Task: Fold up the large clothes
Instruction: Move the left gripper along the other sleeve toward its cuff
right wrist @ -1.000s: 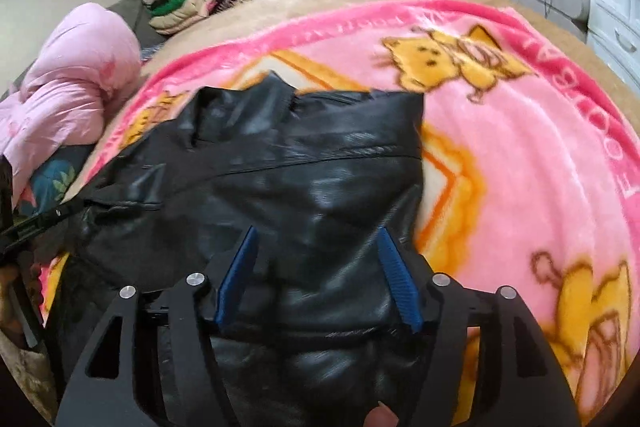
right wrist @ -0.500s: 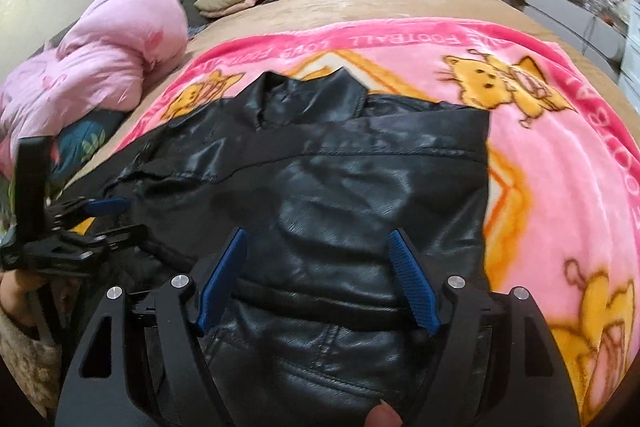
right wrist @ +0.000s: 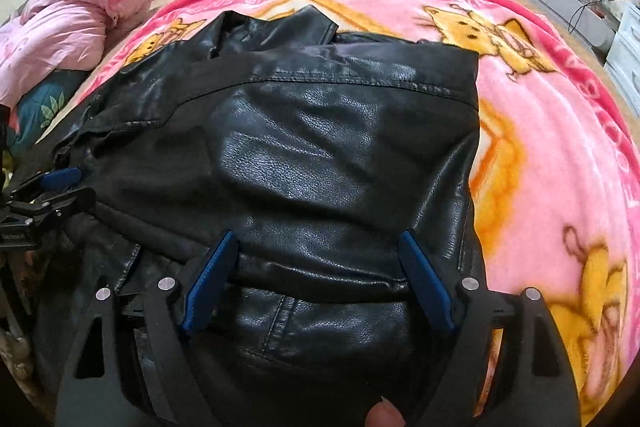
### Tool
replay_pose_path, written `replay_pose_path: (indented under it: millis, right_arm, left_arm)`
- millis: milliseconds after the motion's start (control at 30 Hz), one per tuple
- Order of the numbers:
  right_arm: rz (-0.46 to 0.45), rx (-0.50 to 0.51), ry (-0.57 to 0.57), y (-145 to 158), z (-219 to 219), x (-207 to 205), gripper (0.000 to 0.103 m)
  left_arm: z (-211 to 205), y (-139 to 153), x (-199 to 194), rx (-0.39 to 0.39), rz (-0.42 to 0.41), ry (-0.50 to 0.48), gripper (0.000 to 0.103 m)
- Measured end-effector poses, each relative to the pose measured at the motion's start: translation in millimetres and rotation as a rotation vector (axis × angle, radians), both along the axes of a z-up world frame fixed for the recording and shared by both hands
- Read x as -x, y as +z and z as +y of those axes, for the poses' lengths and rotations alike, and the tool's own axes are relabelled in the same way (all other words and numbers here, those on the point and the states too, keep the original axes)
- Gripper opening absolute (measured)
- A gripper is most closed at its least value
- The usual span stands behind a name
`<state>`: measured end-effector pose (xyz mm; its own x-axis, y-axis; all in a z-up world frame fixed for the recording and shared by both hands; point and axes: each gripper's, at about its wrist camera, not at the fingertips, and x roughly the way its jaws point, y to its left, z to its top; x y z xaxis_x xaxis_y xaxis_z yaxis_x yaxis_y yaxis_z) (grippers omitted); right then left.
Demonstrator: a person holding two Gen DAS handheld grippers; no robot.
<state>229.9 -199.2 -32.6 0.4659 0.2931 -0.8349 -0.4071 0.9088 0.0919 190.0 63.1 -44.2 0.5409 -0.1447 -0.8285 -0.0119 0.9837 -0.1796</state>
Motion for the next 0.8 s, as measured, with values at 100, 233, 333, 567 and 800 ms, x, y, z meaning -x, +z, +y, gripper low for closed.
replay_pose_path:
  millis: [100,233,333,567,800]
  right_arm:
    - [-0.012,-0.04,0.02,12,0,4,0.092]
    - [-0.038,-0.075,0.041,23,3,11,0.096]
    - [-0.059,-0.076,0.049,27,5,14,0.098]
    - [-0.123,-0.089,0.063,39,15,24,0.099]
    - [-0.161,-0.082,0.091,48,32,33,0.099]
  left_arm:
    - [-3,10,2,-0.016,-0.019,0.008,0.093]
    - [-4,20,6,-0.007,-0.041,0.013,0.094]
    - [1,24,8,0.013,-0.031,0.042,0.094]
    - [16,33,15,0.026,-0.032,0.113,0.094]
    - [31,43,24,0.034,-0.066,0.151,0.094]
